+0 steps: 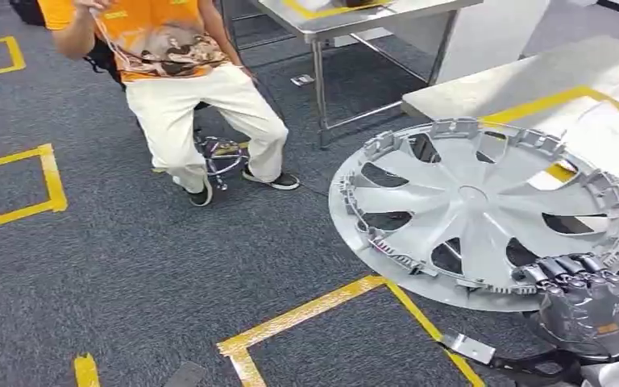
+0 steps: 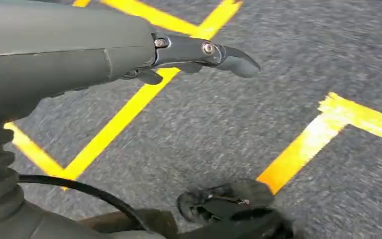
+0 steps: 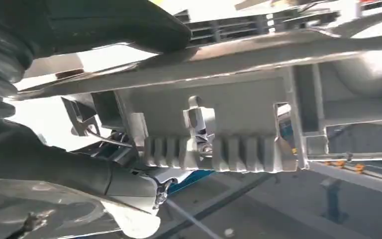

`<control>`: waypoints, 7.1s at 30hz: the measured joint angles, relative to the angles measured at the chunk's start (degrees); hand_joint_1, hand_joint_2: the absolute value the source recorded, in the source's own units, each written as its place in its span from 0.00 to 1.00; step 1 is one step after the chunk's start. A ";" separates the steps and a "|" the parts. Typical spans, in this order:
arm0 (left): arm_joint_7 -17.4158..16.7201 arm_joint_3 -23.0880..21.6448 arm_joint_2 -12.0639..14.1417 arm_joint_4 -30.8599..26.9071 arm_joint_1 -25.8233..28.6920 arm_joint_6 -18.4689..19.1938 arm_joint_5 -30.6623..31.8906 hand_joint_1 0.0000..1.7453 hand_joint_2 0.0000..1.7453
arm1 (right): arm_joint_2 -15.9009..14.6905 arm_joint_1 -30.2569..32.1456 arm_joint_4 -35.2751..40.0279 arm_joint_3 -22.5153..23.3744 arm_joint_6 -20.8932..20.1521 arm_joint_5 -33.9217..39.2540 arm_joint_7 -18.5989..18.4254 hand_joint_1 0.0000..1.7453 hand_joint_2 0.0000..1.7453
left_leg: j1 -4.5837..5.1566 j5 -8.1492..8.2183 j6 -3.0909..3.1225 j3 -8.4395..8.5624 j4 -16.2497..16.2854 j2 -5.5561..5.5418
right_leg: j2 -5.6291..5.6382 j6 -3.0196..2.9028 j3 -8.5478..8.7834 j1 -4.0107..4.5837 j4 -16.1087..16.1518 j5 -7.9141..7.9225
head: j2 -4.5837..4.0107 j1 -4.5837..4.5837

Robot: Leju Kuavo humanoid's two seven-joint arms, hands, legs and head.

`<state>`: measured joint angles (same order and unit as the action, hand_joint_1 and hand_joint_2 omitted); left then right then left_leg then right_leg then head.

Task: Take the parts from the cabinet and place them on the table.

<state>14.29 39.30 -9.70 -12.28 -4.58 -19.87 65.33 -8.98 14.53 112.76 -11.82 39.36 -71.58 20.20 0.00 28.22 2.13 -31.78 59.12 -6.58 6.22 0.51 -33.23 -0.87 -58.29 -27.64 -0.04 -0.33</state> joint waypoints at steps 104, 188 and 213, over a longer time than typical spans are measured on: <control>1.68 1.44 -0.35 0.00 -0.20 -0.85 -2.73 0.00 1.00 | 0.59 -11.09 -7.28 -5.40 0.02 -4.07 -2.56 1.00 1.00 | -0.01 -1.39 0.13 -0.86 -1.89 6.67 | -5.88 2.78 -8.21 -0.26 -16.60 -6.94 | 0.00 -0.48; 1.81 2.08 -0.61 -0.02 -0.61 -0.81 -2.95 0.00 1.00 | -0.15 -12.69 -9.94 -6.12 0.04 -4.57 -5.05 1.00 1.00 | 0.88 -1.18 0.24 -3.15 -0.30 6.27 | -6.07 1.54 2.84 0.03 -0.52 -2.76 | 0.00 0.02; 1.66 2.19 -0.96 0.00 -0.41 -0.63 -2.95 0.00 1.00 | -0.74 -12.37 -10.34 -6.97 0.20 -4.68 -5.18 1.00 1.00 | 0.17 3.04 -1.38 -7.49 7.71 6.14 | -5.88 -0.57 3.93 0.15 -0.29 -3.97 | 0.00 0.22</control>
<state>15.96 41.48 -10.67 -12.28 -5.00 -20.50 62.38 -9.73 2.16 102.42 -18.80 39.56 -76.26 15.02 0.18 31.26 0.75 -39.27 66.83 -0.43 0.34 -0.06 -29.30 -0.73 -58.58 -31.61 -0.04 -0.11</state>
